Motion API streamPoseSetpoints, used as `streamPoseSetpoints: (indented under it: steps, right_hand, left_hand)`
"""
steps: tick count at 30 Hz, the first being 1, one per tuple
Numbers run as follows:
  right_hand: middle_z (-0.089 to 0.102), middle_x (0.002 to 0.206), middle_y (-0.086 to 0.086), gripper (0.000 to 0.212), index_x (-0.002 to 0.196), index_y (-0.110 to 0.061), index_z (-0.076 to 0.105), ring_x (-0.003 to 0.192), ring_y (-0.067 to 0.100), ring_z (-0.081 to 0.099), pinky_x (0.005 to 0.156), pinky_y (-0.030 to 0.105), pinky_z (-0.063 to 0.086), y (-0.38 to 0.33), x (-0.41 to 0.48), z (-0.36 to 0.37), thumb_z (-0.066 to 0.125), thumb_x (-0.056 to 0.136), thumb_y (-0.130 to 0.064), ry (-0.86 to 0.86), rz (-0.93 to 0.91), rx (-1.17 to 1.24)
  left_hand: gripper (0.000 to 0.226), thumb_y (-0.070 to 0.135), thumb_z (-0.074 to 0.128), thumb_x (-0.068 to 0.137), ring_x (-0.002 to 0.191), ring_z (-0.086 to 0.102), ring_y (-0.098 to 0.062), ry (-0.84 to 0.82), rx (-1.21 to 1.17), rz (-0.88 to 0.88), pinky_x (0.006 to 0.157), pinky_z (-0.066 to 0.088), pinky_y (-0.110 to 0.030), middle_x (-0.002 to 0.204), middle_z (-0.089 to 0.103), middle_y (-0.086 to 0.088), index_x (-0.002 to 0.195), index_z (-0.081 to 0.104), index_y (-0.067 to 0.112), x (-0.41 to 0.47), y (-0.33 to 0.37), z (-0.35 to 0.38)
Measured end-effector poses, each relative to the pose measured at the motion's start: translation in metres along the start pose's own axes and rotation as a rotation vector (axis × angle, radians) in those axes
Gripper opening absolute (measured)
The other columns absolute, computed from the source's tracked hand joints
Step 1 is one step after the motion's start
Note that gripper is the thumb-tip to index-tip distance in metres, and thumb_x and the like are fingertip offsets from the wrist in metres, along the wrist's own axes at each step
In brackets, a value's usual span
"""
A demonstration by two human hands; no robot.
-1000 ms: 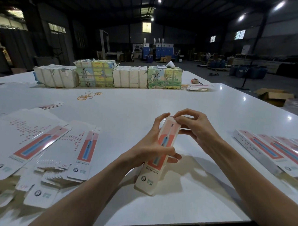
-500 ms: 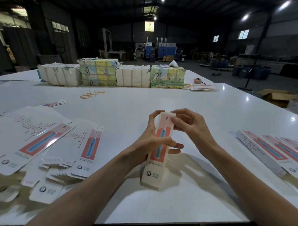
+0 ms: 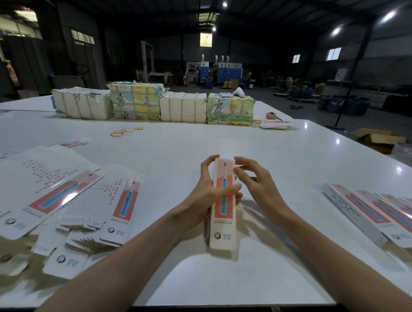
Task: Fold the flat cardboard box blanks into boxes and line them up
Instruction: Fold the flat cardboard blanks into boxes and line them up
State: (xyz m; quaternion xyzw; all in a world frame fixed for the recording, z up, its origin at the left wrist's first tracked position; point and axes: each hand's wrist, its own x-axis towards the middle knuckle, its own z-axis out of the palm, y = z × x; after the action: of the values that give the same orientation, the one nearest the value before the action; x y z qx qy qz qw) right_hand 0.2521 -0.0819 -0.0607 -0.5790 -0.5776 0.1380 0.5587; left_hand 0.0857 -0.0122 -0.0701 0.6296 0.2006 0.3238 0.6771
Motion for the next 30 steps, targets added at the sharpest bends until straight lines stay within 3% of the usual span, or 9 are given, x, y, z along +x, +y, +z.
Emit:
streamPoseSetpoints:
  steps: [3, 6, 10, 12, 15, 19, 22, 25, 30]
  right_hand:
    - [0.057, 0.125, -0.006, 0.035, 0.14, -0.027, 0.053, 0.11, 0.002, 0.061, 0.088, 0.02, 0.055, 0.003, -0.006, 0.007, 0.058, 0.106, -0.031, -0.046, -0.048, -0.134]
    - [0.059, 0.118, -0.005, 0.03, 0.135, -0.032, 0.057, 0.104, 0.003, 0.064, 0.083, 0.019, 0.055, -0.002, -0.014, 0.014, 0.05, 0.108, -0.043, -0.135, -0.061, -0.196]
    - [0.052, 0.123, -0.015, 0.06, 0.143, -0.034, 0.052, 0.11, -0.002, 0.056, 0.085, 0.015, 0.047, -0.018, -0.02, 0.018, 0.053, 0.096, -0.071, -0.217, -0.041, -0.289]
    - [0.05, 0.122, -0.009, 0.06, 0.141, -0.03, 0.046, 0.107, 0.004, 0.054, 0.082, 0.015, 0.044, -0.022, -0.022, 0.014, 0.062, 0.094, -0.065, -0.263, -0.078, -0.444]
    - [0.056, 0.113, -0.004, 0.033, 0.121, -0.029, 0.049, 0.091, 0.013, 0.057, 0.074, 0.023, 0.044, -0.027, -0.025, 0.001, 0.06, 0.099, -0.052, -0.236, -0.122, -0.592]
    - [0.063, 0.116, 0.004, 0.03, 0.12, -0.02, 0.053, 0.083, 0.019, 0.06, 0.069, 0.026, 0.05, -0.026, -0.028, -0.037, 0.066, 0.098, -0.037, -0.162, -0.042, -0.874]
    - [0.063, 0.119, 0.005, 0.04, 0.13, -0.018, 0.052, 0.089, 0.021, 0.061, 0.077, 0.031, 0.051, -0.018, -0.033, -0.079, 0.065, 0.098, -0.039, -0.096, 0.128, -1.004]
    - [0.064, 0.12, 0.003, 0.037, 0.126, -0.019, 0.056, 0.091, 0.018, 0.062, 0.081, 0.031, 0.049, -0.006, -0.048, -0.118, 0.066, 0.098, -0.042, -0.054, 0.304, -1.054]
    - [0.05, 0.146, 0.005, 0.042, 0.141, -0.014, 0.048, 0.132, 0.021, 0.049, 0.114, 0.036, 0.039, 0.016, -0.084, -0.153, 0.05, 0.104, -0.033, 0.003, 0.347, -1.3]
  left_hand:
    - [0.072, 0.03, 0.077, 0.096, 0.091, 0.079, -0.036, 0.131, -0.085, -0.004, 0.073, 0.064, -0.039, 0.124, 0.064, -0.013, 0.143, 0.027, 0.053, 0.005, 0.001, -0.003]
    - [0.05, 0.036, 0.06, 0.106, 0.104, 0.074, -0.036, 0.194, -0.205, 0.005, 0.082, 0.064, -0.046, 0.134, 0.059, -0.019, 0.145, 0.03, 0.047, 0.005, 0.004, 0.0]
    - [0.058, 0.035, 0.061, 0.105, 0.111, 0.068, -0.035, 0.12, -0.499, 0.01, 0.084, 0.061, -0.053, 0.145, 0.052, -0.019, 0.154, 0.031, 0.035, -0.003, 0.014, 0.006]
    - [0.077, 0.04, 0.066, 0.103, 0.122, 0.063, -0.036, 0.024, -0.476, -0.004, 0.092, 0.057, -0.053, 0.153, 0.047, -0.022, 0.164, 0.02, 0.034, -0.007, 0.016, 0.006]
    - [0.094, 0.05, 0.073, 0.09, 0.131, 0.063, -0.035, -0.066, -0.37, -0.077, 0.101, 0.058, -0.049, 0.153, 0.052, -0.017, 0.166, 0.019, 0.038, -0.012, 0.019, 0.007]
    - [0.071, 0.057, 0.072, 0.092, 0.124, 0.069, -0.032, -0.049, -0.242, -0.124, 0.108, 0.055, -0.048, 0.139, 0.067, -0.014, 0.153, 0.043, 0.035, -0.013, 0.014, 0.007]
    - [0.056, 0.048, 0.071, 0.091, 0.121, 0.071, -0.031, -0.1, -0.198, -0.1, 0.1, 0.059, -0.044, 0.13, 0.072, -0.016, 0.141, 0.062, 0.022, -0.013, 0.011, 0.003]
    - [0.04, 0.035, 0.072, 0.093, 0.113, 0.072, -0.032, -0.16, -0.062, -0.047, 0.096, 0.06, -0.038, 0.119, 0.074, -0.016, 0.129, 0.073, 0.017, -0.014, 0.008, 0.001]
    - [0.027, 0.026, 0.068, 0.099, 0.095, 0.069, -0.02, -0.233, 0.154, 0.022, 0.089, 0.058, -0.029, 0.106, 0.075, -0.01, 0.124, 0.076, 0.02, -0.018, 0.008, 0.004]
